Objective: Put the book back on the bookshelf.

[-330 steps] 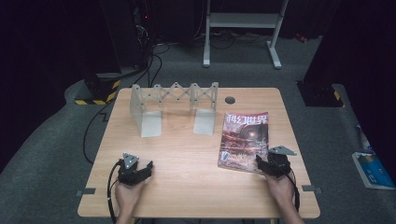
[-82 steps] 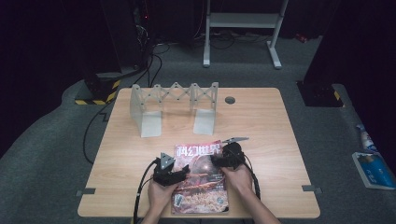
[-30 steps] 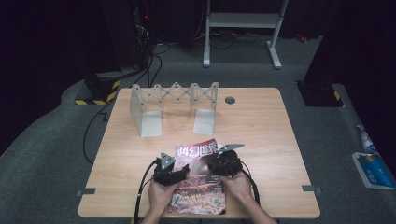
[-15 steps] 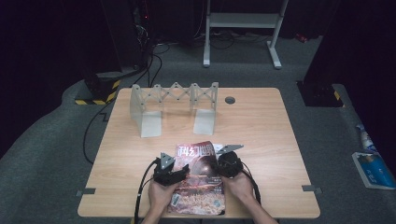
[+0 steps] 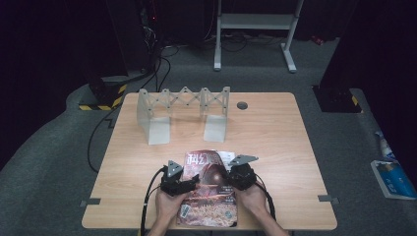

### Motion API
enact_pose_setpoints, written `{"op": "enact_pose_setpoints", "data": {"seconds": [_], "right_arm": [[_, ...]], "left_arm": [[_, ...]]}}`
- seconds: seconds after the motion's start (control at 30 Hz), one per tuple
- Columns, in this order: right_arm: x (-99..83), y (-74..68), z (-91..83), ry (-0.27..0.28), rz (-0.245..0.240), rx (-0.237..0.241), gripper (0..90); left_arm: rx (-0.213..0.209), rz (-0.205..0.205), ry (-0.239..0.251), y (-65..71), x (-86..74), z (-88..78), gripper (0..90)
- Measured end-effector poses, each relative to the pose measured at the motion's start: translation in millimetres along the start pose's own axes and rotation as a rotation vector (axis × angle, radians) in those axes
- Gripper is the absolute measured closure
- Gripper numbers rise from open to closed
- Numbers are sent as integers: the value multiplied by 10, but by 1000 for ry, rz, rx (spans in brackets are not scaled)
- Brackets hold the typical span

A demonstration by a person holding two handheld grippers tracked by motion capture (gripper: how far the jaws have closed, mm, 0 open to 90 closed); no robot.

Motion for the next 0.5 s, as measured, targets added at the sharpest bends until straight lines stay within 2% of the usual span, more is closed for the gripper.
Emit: {"op": "enact_pose_setpoints", "data": {"seconds": [0.2,0.5], "right_arm": [[42,-29,-92,41,-11,10,884],[107,-63,-229,93,-24,29,884]], "left_arm": [[-24,-25,-1,5,3,-2,236],[-83,-67,1,13,14,-5,197]]}}
Point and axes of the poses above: each handheld gripper's, and its own axes: z roughly forward along the jaws, x roughly out of its top, y roughly to its right, the point moved 9 cm from there along z, roughly forward along the jaws, and after that the axes turned 8 degrees about -z, right-handed, at the moved point
